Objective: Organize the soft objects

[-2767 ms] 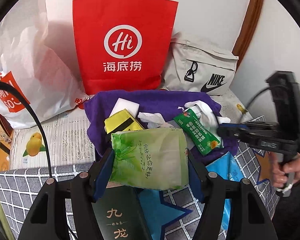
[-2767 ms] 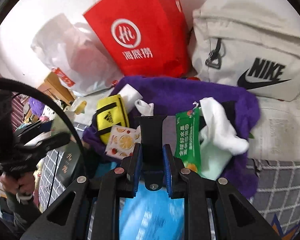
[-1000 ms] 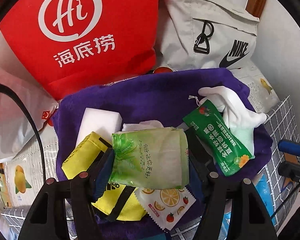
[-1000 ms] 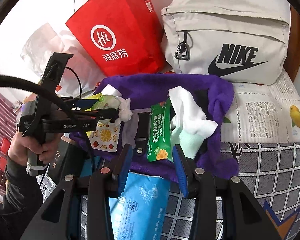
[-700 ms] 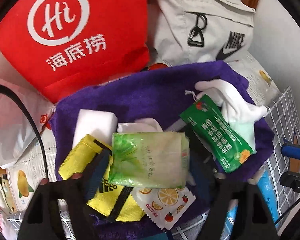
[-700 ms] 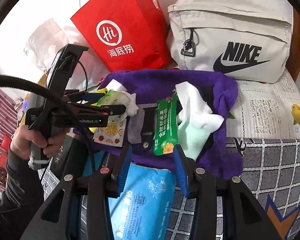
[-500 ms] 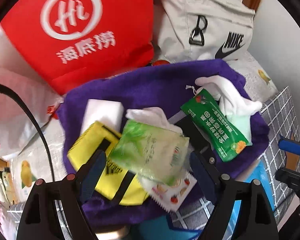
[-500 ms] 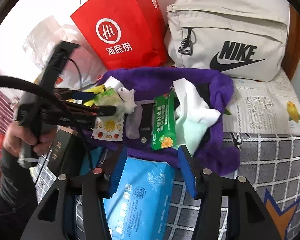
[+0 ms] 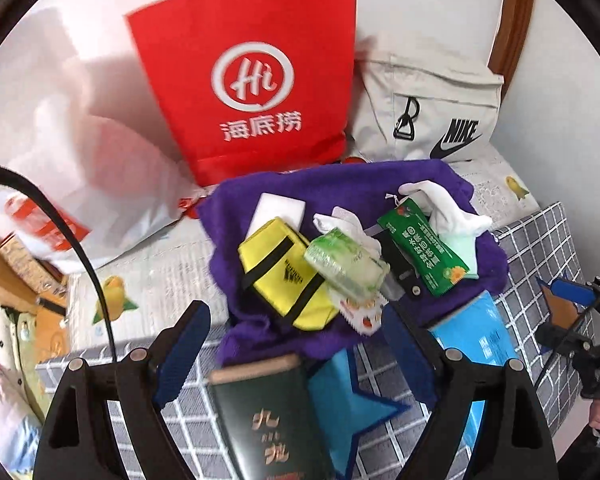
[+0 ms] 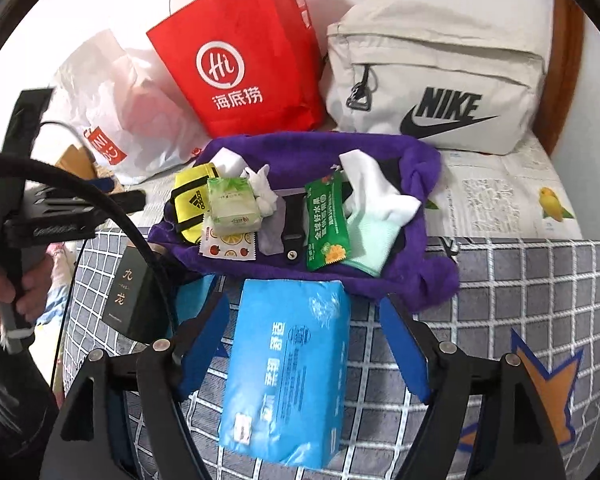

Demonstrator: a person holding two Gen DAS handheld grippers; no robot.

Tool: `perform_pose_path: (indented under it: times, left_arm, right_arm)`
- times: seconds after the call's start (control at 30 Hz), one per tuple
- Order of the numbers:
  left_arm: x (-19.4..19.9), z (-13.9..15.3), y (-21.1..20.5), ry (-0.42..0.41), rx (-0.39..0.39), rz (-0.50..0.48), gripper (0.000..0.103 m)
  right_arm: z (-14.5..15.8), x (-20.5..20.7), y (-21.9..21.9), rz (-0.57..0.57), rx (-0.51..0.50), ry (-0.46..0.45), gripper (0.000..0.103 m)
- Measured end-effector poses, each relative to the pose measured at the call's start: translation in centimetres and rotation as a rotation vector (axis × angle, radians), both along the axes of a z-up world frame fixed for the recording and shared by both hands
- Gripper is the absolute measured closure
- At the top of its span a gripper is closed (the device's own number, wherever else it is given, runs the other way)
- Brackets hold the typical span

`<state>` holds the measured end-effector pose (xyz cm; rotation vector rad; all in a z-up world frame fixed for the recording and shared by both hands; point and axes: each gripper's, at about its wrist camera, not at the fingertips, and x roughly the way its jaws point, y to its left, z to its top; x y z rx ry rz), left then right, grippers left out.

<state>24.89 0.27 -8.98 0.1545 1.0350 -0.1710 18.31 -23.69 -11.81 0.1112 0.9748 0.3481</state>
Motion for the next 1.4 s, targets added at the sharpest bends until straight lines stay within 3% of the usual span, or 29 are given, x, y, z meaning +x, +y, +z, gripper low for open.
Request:
perform_pose_path:
  times: [0.07, 0.17, 0.37, 0.5, 0.7, 0.83, 1.4]
  left_arm:
    - [-1.7, 1.0, 0.5, -0.030, 0.000, 0.019, 0.014]
    - [-4.5, 2.4, 0.8, -0.073, -0.016, 0.044, 0.001]
    - [-10.8, 5.1, 0.7, -0.171, -0.111, 0.073, 0.000]
    - [-13.4, 5.7, 0.1, -0.181, -0.115, 0.121, 0.000]
    - [-17.2, 5.9, -0.6, -0.202, -0.073, 0.183, 0.000]
    - [-18.9, 6.0, -1.1, -0.208, -0.109, 0.188, 0.000]
    - [-20.9, 7.4, -2.0, -0.229, -0.108, 0.174, 0.000]
  right_arm:
    - [0.7, -0.9, 0.1, -0.003, -0.004, -0.016, 0.022]
    - [2.3, -2.6, 0.3, -0.010, -0.023, -0.060, 0.013]
    - [5.5, -6.6, 0.7, -0.032, -0.082, -0.165, 0.001]
    - [7.0, -9.0, 0.3, -0.079, -0.101, -0.208, 0.001]
    - [7.3, -11.3, -0.5, -0.105, -0.124, -0.195, 0.000]
    - [7.4, -12.3, -1.0, -0.123, -0.141, -0.182, 0.000]
    - [7.8, -14.0, -1.6, -0.158, -0.158, -0.167, 0.000]
